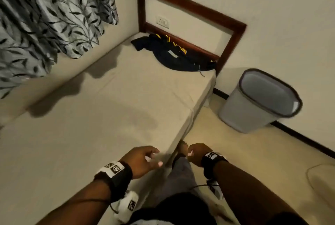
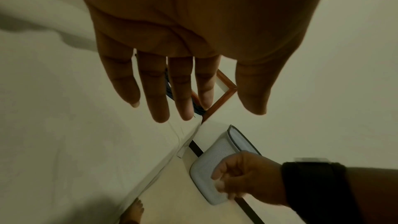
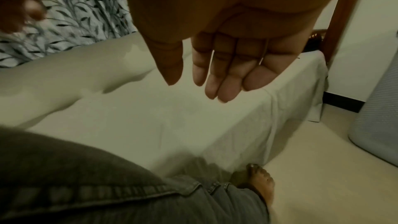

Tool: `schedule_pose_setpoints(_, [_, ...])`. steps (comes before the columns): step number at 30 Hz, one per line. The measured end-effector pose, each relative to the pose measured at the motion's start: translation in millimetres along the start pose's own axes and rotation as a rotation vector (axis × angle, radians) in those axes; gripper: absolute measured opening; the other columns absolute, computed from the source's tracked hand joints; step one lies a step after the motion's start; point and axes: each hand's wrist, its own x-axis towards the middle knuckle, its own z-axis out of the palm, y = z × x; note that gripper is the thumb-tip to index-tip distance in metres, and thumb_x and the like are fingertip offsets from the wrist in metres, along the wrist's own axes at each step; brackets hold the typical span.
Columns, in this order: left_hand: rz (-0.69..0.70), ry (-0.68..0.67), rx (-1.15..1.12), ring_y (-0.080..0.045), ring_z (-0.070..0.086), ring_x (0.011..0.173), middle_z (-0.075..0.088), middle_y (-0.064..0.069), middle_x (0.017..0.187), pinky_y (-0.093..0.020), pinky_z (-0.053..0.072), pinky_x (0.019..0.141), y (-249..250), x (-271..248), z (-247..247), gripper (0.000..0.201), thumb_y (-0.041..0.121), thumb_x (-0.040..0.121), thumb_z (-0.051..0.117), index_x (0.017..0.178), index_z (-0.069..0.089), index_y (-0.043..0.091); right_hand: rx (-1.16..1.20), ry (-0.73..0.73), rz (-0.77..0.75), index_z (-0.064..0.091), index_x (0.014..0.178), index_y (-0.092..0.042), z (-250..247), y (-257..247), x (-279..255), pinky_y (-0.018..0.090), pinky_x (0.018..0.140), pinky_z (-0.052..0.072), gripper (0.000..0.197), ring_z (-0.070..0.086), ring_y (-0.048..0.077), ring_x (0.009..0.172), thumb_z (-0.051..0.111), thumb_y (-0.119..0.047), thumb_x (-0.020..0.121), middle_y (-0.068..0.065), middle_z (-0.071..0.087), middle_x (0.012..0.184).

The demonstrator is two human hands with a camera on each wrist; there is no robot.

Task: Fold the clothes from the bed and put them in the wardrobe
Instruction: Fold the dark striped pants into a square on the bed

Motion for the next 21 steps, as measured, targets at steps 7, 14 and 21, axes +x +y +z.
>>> schedule_pose_setpoints(7, [-0.145, 0.084, -0.099, -0.012, 0.067, 0.1, 0.07, 0.01, 0.106, -0.033, 0.051, 0.099, 104.9, 316.3, -21.9, 0.031, 0.046, 0.08, 0.081, 0.105, 0.067, 0.036, 0.18, -0.02, 0.087, 0.067, 0.122, -0.024, -132.4, 130.3, 265.8, 0.033, 0.1, 0.049, 0.037, 0.061, 0.027, 0.119, 0.063, -0.045, 0.091, 0.003, 0.065, 0.13])
schedule_pose_setpoints(14, [-0.154, -0.012, -0.14, -0.007, 0.063, 0.099, 0.064, 0.014, 0.109, -0.02, 0.044, 0.086, 164.2, 534.6, -47.9, 0.041, 0.051, 0.086, 0.074, 0.122, 0.063, 0.034, 0.029, -0.055, 0.115, 0.061, 0.132, -0.018, -228.0, 222.1, 457.3, 0.032, 0.105, 0.041, 0.046, 0.052, 0.028, 0.128, 0.063, -0.047, 0.096, 0.008, 0.059, 0.137])
schedule_pose_setpoints(21, [-0.195, -0.018, -0.07, -0.004, 0.06, 0.1, 0.06, 0.018, 0.12, -0.02, 0.048, 0.089, 141.9, 558.3, -52.8, 0.051, 0.058, 0.085, 0.069, 0.131, 0.054, 0.043, -0.281, 0.201, 0.22, 0.058, 0.135, -0.028, -351.4, 257.4, 608.3, 0.06, 0.117, 0.022, 0.052, 0.011, 0.038, 0.15, 0.065, -0.049, 0.087, 0.004, -0.006, 0.168])
